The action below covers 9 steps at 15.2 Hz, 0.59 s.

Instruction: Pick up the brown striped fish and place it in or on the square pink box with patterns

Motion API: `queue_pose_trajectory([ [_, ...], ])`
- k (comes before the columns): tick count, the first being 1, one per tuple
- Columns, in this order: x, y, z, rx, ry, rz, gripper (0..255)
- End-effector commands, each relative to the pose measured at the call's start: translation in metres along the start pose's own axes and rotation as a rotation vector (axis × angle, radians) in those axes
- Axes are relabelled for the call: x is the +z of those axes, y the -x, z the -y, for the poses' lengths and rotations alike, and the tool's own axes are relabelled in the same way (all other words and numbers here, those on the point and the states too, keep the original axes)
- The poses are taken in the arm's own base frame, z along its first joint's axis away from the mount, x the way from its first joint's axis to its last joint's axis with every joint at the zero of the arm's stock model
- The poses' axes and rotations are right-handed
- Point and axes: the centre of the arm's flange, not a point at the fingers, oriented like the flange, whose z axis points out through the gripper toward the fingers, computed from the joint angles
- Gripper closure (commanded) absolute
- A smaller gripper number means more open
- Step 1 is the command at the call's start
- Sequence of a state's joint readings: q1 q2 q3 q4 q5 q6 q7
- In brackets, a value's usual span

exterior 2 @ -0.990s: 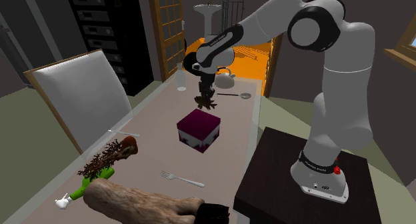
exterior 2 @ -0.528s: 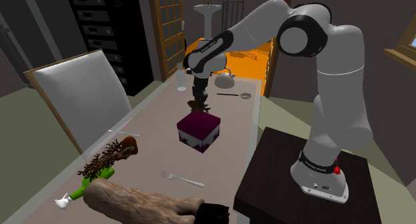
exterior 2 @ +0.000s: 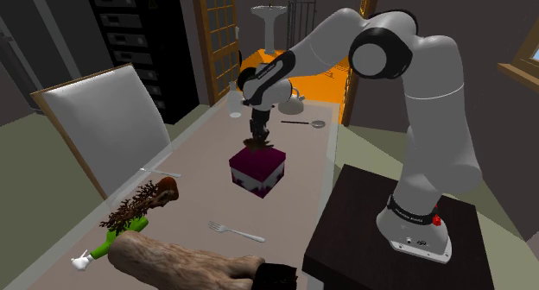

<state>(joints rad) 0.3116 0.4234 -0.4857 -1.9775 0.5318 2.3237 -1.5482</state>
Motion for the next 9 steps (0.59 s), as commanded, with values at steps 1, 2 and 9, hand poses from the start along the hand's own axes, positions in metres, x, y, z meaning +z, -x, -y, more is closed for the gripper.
queue_pose_trajectory([
  [1,0.01,0.0013,-0.0005,0.001,0.0,0.0,255],
  [2,0.0149,0.0022,-0.0007,0.001,0.0,0.0,255],
  [9,0.0149,0.0022,-0.0007,0.001,0.0,0.0,255],
])
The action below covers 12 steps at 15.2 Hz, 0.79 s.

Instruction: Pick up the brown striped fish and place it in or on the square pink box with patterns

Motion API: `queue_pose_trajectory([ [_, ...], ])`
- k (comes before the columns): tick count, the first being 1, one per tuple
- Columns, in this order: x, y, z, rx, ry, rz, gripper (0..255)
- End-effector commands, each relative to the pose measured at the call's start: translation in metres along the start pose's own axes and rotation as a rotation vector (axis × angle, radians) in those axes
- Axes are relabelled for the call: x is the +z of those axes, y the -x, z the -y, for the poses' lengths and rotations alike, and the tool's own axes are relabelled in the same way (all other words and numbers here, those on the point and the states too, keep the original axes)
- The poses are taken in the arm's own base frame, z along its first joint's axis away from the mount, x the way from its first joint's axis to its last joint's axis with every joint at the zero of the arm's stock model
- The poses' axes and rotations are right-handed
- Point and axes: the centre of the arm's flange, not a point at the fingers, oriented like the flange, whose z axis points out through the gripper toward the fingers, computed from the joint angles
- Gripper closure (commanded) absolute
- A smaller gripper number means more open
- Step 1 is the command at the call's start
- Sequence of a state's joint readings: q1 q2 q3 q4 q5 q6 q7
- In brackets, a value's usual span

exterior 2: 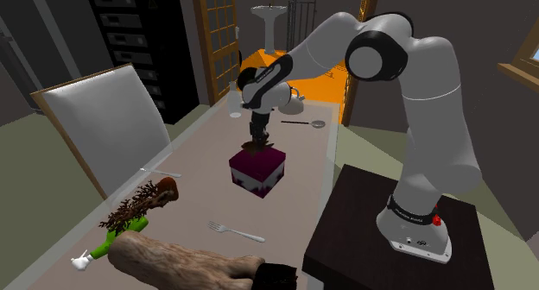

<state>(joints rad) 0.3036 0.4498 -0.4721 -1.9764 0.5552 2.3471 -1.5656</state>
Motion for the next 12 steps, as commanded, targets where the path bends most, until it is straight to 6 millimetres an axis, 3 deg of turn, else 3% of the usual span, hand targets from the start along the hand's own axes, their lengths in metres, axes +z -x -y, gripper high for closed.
queue_pose_trajectory([
  [1,0.001,0.001,0.0,0.002,-0.002,0.002,0],
  [6,0.001,0.001,0.0,0.002,-0.002,0.002,0],
  [10,-0.049,0.001,0.0,0.002,-0.002,0.002,0],
  [12,-0.049,0.001,0.0,0.002,-0.002,0.002,0],
])
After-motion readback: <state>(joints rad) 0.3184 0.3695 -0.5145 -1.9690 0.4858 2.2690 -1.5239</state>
